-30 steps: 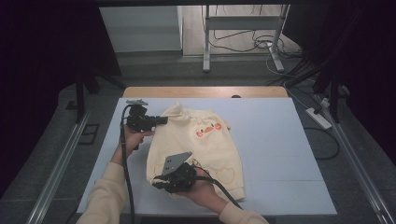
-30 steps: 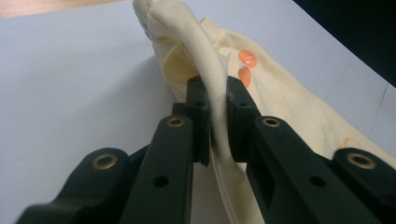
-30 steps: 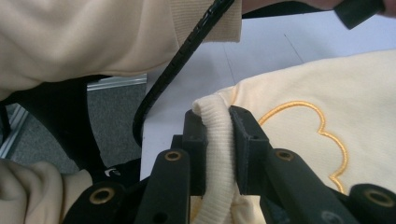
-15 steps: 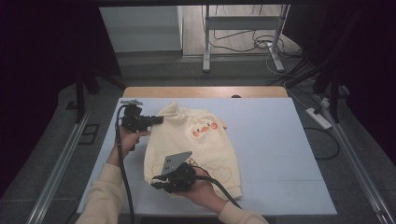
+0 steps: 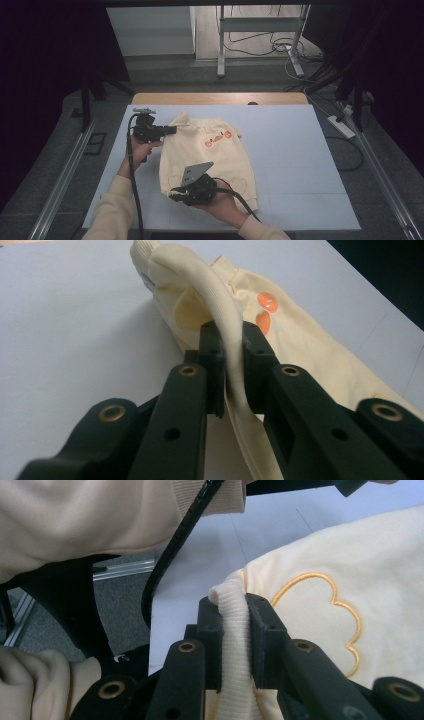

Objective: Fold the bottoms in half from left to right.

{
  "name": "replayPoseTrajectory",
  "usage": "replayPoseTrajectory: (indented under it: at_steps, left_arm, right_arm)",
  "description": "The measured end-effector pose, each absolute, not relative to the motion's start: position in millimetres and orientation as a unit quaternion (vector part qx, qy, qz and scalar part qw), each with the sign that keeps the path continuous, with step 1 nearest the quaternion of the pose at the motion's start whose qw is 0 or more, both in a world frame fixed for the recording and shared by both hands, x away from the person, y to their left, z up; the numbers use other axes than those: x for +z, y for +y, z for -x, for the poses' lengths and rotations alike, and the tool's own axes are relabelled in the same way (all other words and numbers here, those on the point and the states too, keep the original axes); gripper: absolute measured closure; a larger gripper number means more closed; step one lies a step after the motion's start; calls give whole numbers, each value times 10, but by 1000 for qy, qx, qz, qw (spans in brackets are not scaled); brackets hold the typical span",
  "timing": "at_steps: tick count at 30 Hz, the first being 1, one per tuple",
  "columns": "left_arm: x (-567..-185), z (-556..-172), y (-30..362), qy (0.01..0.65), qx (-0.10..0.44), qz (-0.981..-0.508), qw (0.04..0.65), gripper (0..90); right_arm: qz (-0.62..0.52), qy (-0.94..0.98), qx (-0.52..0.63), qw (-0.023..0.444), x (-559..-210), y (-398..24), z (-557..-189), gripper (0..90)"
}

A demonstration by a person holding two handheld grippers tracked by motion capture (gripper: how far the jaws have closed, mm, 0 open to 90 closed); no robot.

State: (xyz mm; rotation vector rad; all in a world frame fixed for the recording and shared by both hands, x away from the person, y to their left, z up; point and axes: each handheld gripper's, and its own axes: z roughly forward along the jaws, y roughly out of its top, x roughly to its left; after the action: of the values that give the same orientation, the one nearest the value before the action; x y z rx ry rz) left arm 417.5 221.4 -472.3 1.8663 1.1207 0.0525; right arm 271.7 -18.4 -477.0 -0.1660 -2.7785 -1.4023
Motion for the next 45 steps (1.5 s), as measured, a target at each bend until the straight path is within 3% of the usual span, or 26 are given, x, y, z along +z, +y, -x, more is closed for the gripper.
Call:
replayPoseTrajectory:
  at_steps: [45]
  left_arm:
    - [-4806,-4240,1739,429,17,-777,461,816]
  right_arm:
    - [108,-890,-443,4,-4835,-769,-2694,781]
